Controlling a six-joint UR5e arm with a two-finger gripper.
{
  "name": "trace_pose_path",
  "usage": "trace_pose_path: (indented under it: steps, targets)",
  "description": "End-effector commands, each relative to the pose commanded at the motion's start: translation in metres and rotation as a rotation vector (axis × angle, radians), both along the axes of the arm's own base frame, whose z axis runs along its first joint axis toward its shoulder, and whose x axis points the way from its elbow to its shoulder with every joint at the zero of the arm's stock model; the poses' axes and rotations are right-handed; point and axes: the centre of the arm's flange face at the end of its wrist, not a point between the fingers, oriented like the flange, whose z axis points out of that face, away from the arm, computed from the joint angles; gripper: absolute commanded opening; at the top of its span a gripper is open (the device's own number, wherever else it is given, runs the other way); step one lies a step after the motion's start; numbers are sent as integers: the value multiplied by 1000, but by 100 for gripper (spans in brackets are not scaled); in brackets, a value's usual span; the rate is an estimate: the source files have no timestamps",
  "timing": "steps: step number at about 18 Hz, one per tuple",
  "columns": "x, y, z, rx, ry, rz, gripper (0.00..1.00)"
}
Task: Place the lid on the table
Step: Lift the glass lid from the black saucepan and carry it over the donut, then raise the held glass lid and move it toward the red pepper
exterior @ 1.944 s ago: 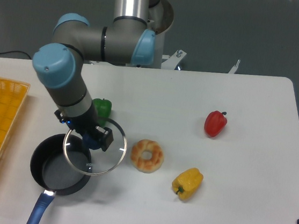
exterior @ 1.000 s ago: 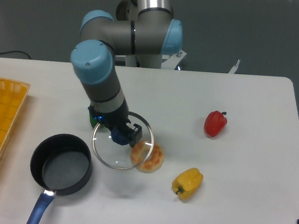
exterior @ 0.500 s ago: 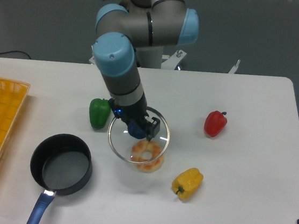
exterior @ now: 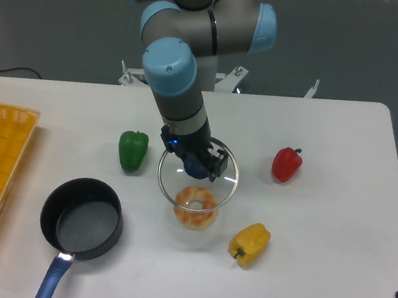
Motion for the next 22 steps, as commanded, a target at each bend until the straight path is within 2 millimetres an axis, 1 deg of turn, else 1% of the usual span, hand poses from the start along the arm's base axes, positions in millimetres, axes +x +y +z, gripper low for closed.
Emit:
trace_pose_path:
  steps: [8, 9, 11, 14, 15, 18, 22]
  targets:
    - [-3, -4, 6, 9, 3, 7, 60]
    - [-3, -6, 9, 16, 5, 9, 60]
    - [-2, -11, 9, 15, 2, 15, 60]
    - [4, -19, 14, 24, 1, 15, 60]
    - [3, -24, 14, 21, 0, 16, 60]
    - [10, -35, 14, 19, -2, 11, 60]
    - [16, -45, 19, 23, 5, 8, 60]
